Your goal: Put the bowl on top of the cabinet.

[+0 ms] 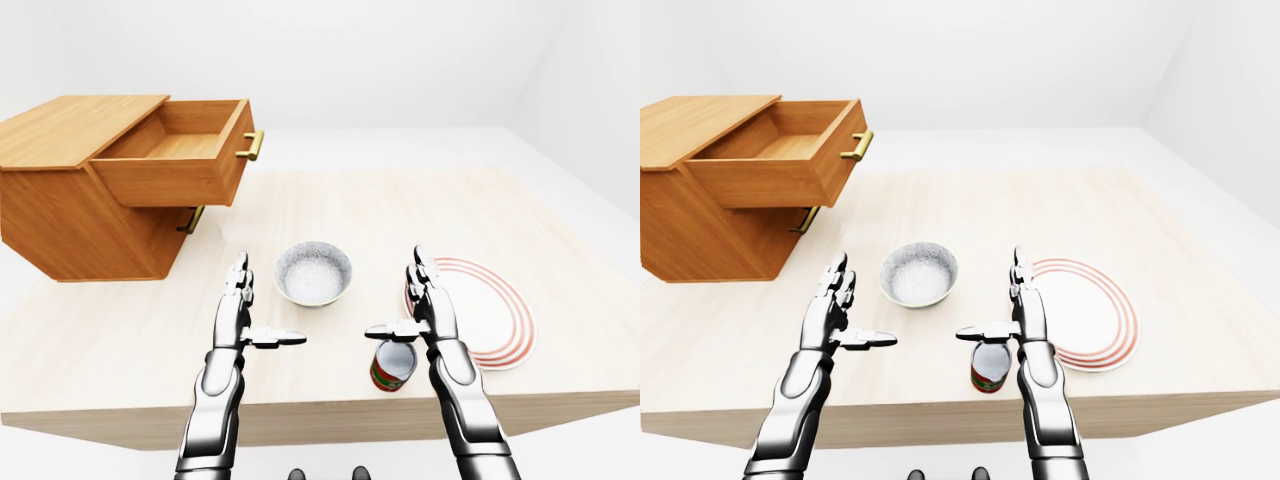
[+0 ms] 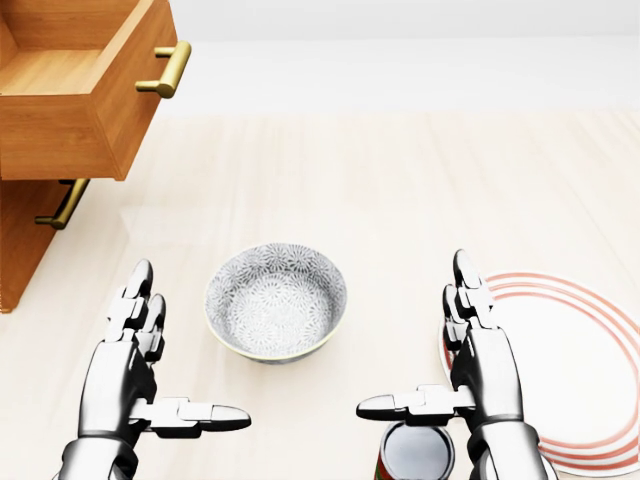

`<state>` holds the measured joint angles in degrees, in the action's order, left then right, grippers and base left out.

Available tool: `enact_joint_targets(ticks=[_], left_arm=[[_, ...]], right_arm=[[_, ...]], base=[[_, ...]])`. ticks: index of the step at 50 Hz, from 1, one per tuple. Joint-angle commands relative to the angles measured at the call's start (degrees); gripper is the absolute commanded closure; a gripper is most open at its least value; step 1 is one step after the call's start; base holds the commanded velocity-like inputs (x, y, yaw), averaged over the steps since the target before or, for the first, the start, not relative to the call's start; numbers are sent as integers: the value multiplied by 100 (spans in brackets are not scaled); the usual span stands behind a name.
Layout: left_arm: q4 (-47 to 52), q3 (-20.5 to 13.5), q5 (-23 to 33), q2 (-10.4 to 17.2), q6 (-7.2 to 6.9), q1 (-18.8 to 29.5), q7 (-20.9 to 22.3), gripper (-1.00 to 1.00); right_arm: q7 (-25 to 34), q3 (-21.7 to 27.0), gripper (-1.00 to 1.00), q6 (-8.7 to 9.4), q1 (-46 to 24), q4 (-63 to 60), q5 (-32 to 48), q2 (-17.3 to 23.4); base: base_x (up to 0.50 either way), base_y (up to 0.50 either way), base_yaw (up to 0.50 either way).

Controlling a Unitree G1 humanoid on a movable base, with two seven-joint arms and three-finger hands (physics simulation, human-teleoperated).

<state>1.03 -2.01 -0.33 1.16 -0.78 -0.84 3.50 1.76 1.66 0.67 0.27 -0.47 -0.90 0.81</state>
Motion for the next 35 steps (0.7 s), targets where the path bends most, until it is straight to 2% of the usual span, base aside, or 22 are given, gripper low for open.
enact_joint_targets(ticks=[1, 20, 28, 31, 32, 35], left_arm=[[8, -11, -2, 1, 45, -15, 0, -100], [-31, -27, -26, 6, 68, 7, 4, -100], [103, -29, -32, 9, -20, -20, 4, -100], [88, 10, 90, 5, 25, -17, -57, -100], [93, 22, 112, -3, 136, -44, -63, -100], [202, 33, 170, -2, 90, -69, -87, -100]], right_arm=[[29, 3, -100, -3, -1, -5, -28, -1], [35, 3, -100, -11, -9, 10, -21, 4], [-73, 11, -100, 16, -40, 34, 60, -2], [-105, 24, -100, -25, -50, 61, 60, 2], [-107, 27, -100, -31, -37, 35, 56, 4], [-122, 41, -100, -26, -45, 39, 48, 8]], base=[[50, 0, 0], [50, 0, 0], [50, 0, 0], [15, 0, 0], [0, 0, 0], [0, 0, 0]])
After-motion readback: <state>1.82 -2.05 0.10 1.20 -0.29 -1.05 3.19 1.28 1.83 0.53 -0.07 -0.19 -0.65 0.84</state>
